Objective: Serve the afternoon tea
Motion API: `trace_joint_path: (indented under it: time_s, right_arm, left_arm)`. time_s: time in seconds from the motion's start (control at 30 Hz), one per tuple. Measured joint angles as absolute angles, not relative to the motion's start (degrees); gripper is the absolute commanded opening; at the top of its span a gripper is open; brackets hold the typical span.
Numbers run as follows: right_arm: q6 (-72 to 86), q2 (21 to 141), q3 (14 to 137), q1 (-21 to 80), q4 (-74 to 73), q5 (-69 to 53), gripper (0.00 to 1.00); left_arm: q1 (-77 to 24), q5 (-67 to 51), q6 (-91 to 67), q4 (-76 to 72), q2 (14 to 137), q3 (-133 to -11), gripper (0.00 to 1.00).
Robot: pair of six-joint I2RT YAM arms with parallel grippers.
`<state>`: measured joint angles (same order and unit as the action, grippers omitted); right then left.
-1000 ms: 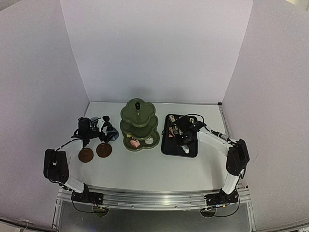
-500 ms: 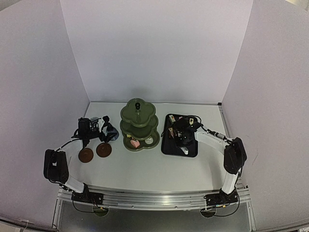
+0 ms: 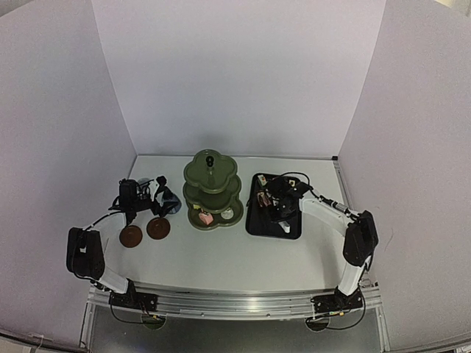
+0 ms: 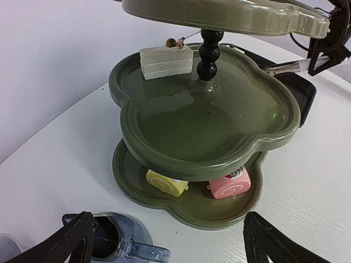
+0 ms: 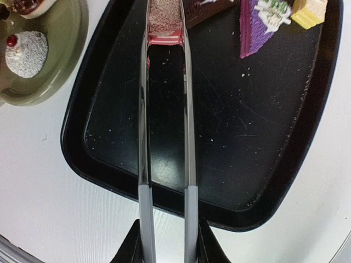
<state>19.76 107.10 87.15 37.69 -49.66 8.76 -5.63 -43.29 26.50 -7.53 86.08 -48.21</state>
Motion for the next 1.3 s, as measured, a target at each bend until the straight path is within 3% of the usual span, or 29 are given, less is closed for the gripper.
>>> trace_joint_path:
  time_s: [0.43, 1.3]
  right_arm:
    - [12.4, 100.0, 99.3, 37.7, -52.6, 6.0, 0.0]
    - [9.0, 112.9, 111.2, 40.2, -54.1, -1.2, 0.0]
  left_arm:
    - [-5.7, -43.4, 26.5, -7.6, 85.9, -47.1, 0.95]
    - [-5.7, -43.3, 25.6, -7.6, 85.0, -47.1, 0.95]
